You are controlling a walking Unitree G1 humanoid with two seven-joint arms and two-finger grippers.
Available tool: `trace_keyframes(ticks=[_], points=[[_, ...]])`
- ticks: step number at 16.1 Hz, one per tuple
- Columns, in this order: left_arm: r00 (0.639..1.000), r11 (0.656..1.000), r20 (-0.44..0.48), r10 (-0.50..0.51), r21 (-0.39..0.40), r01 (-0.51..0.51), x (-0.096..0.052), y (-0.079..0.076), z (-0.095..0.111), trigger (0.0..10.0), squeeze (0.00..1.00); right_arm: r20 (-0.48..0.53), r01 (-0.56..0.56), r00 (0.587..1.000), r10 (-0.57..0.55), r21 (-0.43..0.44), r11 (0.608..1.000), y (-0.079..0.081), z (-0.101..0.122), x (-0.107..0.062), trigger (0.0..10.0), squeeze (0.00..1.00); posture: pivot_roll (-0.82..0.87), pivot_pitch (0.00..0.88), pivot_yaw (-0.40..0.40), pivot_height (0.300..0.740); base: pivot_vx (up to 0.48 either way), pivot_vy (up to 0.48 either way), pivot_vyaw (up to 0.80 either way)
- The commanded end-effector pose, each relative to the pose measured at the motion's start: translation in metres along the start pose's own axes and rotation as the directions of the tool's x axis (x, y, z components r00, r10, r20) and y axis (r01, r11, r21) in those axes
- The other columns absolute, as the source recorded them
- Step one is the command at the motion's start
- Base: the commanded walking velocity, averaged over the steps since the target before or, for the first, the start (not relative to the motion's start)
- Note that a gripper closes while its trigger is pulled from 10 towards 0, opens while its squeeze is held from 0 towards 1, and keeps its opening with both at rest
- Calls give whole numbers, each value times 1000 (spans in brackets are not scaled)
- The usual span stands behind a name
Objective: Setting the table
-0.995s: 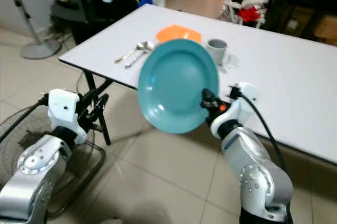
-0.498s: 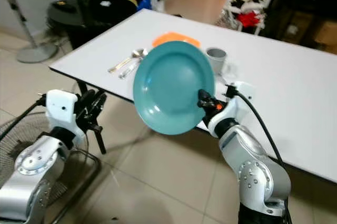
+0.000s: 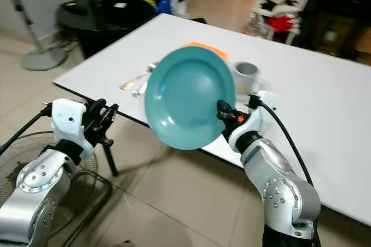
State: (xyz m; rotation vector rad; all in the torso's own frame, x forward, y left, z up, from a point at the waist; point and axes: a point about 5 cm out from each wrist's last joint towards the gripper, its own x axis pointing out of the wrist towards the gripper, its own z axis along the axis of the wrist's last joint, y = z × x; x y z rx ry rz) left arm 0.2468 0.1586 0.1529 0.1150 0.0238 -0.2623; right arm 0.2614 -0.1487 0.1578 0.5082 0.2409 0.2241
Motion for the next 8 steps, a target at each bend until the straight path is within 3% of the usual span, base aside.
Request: trace_keyframes(ticks=[1, 5, 8], points=[[1000, 1000, 2, 17, 12, -17, -1, 6, 2, 10000, 0, 6, -56, 998, 56, 2, 998, 12, 2, 2, 10000, 0, 154, 0, -16, 727, 360, 0, 0], [1000, 1000, -2, 10, 13, -10, -1, 5, 1, 10000, 0, -16, -41, 999, 42, 9, 999, 8, 0, 2, 10000, 0, 152, 0, -15, 727, 354, 0, 0], [999, 999, 4, -48, 2, 48, -2, 1, 1, 10000, 0, -84, -110, 989, 121, 125, 986, 10, -6, -1, 10000, 0, 148, 0, -13, 727, 107, 0, 0]])
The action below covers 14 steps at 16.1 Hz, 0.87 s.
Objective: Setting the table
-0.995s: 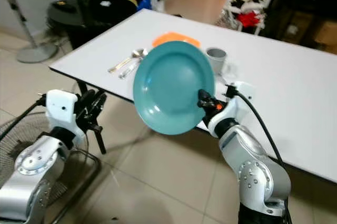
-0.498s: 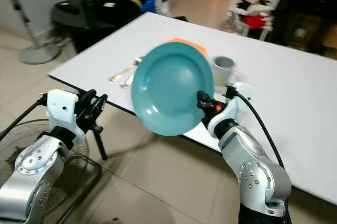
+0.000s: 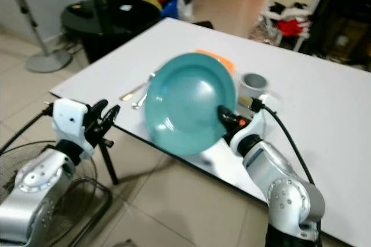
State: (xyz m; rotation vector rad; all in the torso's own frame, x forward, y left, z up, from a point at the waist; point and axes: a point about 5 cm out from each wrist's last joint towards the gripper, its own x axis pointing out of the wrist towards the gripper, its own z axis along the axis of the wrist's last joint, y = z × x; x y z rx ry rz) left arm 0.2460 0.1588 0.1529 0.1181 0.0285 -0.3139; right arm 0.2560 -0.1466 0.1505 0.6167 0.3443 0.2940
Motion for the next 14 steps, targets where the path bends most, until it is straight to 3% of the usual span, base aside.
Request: trace_keyframes(ticks=[1, 2, 3, 5, 8, 9, 10, 14], points=[[1000, 1000, 9, -23, -8, 23, -1, 1, 3, 10000, 0, -64, -89, 994, 92, 39, 995, 9, -5, 1, 10000, 0, 142, 0, -6, 727, 0, 0, 0], [999, 999, 10, -31, -9, 31, -1, 0, 3, 10000, 0, -87, -92, 992, 95, 42, 995, 8, -7, 0, 10000, 0, 141, 0, -6, 727, 0, 0, 0], [990, 990, 17, -139, -7, 140, -3, -3, 11, 10000, 0, -151, -51, 986, 66, 97, 994, 3, -14, 1, 10000, 0, 141, 0, -6, 727, 0, 0, 0], [976, 976, -7, -216, -7, 216, -5, -6, 10, 10000, 0, -182, -35, 982, 59, 133, 991, 1, -16, 2, 10000, 0, 143, 0, -5, 727, 0, 0, 0], [896, 899, -94, -435, 4, 437, -22, -15, 2, 10000, 0, -281, 79, 960, -14, 223, 972, -9, -27, 6, 10000, 0, 143, 0, -5, 727, 0, 0, 0], [890, 895, -100, -444, 5, 447, -23, -16, 1, 10000, 0, -284, 90, 959, -20, 237, 967, -10, -27, 6, 10000, 0, 143, 0, -5, 727, 0, 0, 0], [885, 890, -105, -453, -4, 455, -25, -15, 2, 10000, 0, -296, 179, 951, -89, 290, 940, -21, -26, 10, 10000, 0, 144, 0, -6, 727, 0, 0, 0], [873, 878, -109, -476, 1, 478, -27, -15, 3, 10000, 0, -295, 235, 947, -129, 359, 903, -28, -17, 18, 10000, 0, 153, 0, -3, 727, 0, 0, 0]])
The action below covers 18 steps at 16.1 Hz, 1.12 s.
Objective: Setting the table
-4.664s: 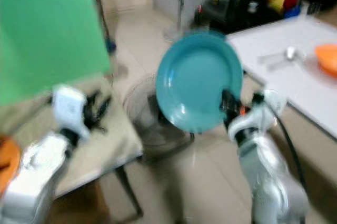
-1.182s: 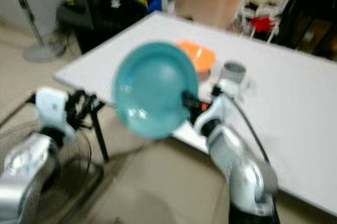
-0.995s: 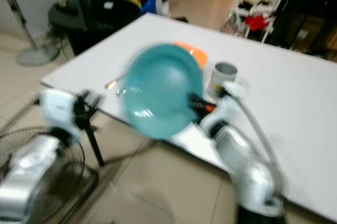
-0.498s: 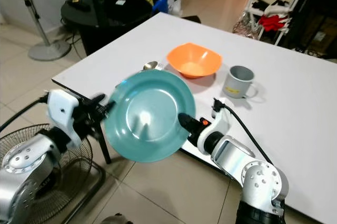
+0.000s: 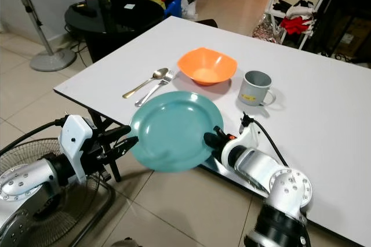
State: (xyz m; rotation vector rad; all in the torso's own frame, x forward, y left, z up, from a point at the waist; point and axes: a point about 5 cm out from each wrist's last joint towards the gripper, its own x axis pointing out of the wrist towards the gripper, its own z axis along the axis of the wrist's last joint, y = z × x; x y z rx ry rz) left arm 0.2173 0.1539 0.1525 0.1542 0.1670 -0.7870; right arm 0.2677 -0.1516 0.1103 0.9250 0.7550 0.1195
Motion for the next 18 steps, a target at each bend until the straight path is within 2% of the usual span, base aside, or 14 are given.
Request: trace_keyframes(ticks=[1, 5, 10, 16, 18], points=[[1000, 1000, 6, -23, 5, 23, -1, -2, 3, 10000, 0, 41, -5, 999, 5, 17, 1000, 5, 11, 0, 10000, 0, 153, 0, -2, 727, 0, 0, 0], [999, 999, 5, -35, 6, 35, 1, -4, 4, 10000, 0, 82, 33, 996, -39, 70, 997, 8, 29, 7, 10000, 0, 153, 0, 3, 727, 0, 0, 0], [999, 999, 4, -41, 0, 41, 2, -8, 3, 10000, 0, 112, 82, 989, -95, 110, 990, 6, 36, 18, 10000, 0, 161, 0, 4, 727, 0, 0, 0], [999, 999, 2, -44, 5, 44, 3, -7, 4, 10000, 0, 134, 75, 984, -116, 279, 957, 2, 42, 29, 10000, 0, 164, 0, 12, 727, 0, 0, 0], [999, 999, 1, -46, 6, 46, 3, -7, 4, 10000, 0, 134, 74, 984, -119, 296, 952, 0, 42, 31, 10000, 0, 164, 0, 14, 727, 0, 0, 0]])
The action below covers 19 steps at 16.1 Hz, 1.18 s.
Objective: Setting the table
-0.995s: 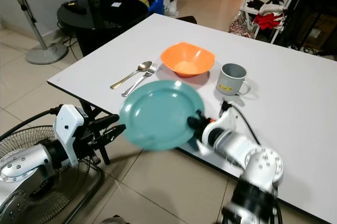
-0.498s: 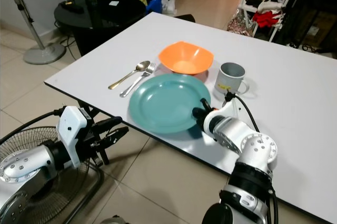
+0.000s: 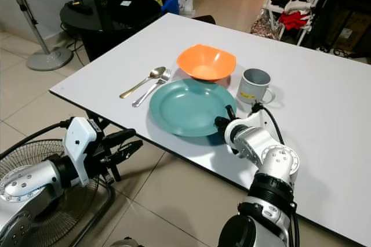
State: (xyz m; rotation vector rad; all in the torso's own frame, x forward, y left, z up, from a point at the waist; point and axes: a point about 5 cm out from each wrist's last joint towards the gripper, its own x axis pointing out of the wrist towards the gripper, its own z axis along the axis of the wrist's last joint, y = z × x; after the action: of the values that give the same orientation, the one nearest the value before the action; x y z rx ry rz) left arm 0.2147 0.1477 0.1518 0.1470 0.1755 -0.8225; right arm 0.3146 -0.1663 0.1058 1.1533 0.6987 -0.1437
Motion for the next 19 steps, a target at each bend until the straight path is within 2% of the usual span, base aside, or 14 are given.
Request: trace_keyframes(ticks=[1, 2, 3, 4, 5, 6, 9, 12, 16, 19], points=[[1000, 1000, 3, -10, 14, 10, 0, -1, 4, 10000, 0, 6, -9, 1000, 9, 25, 1000, 2, 1, 1, 10000, 0, 166, 0, 16, 727, 0, 0, 0], [1000, 1000, 3, -10, 14, 10, 0, -1, 4, 10000, 0, 7, -10, 1000, 10, 32, 999, 2, 0, 2, 10000, 75, 166, 0, 16, 727, 0, 0, 0], [1000, 1000, 3, -9, 15, 9, 1, -1, 4, 10000, 0, 13, -7, 1000, 7, 43, 999, 1, 0, 3, 10000, 588, 167, 0, 16, 727, 0, 0, 0], [1000, 1000, 3, -8, 15, 8, 1, -1, 4, 10000, 0, 14, -6, 1000, 5, 53, 999, 0, -1, 5, 10000, 671, 168, 0, 16, 727, 0, 0, 0], [1000, 1000, 3, -8, 16, 8, 0, -1, 4, 10000, 0, 16, -10, 1000, 9, 58, 998, 0, -2, 5, 10000, 824, 169, 0, 16, 727, 0, 0, 0], [1000, 1000, 2, -6, 16, 6, 0, -1, 3, 10000, 0, 25, -14, 1000, 12, 58, 998, 0, -2, 6, 10000, 890, 170, 0, 16, 727, 0, 0, 0], [1000, 1000, 4, -3, 18, 3, 1, -1, 4, 10000, 0, 80, -35, 996, 31, 45, 998, 1, 2, 8, 10000, 992, 173, 0, 17, 727, 0, 0, 0], [1000, 1000, 5, -1, 17, 1, 1, -1, 4, 10000, 0, 132, -53, 990, 56, -20, 998, 2, 6, 4, 10000, 1000, 173, 0, 17, 727, 0, 0, 0], [1000, 1000, 6, 2, 14, -2, 0, -1, 3, 10000, 0, 210, -66, 974, 88, -112, 991, -6, 17, -13, 10000, 1000, 173, 0, 17, 727, 0, 0, 0], [1000, 1000, 5, 4, 7, -4, 1, -3, 1, 10000, 0, 248, -40, 965, 85, -183, 982, -18, 23, -28, 10000, 1000, 165, 0, 17, 727, 0, 0, 0]])
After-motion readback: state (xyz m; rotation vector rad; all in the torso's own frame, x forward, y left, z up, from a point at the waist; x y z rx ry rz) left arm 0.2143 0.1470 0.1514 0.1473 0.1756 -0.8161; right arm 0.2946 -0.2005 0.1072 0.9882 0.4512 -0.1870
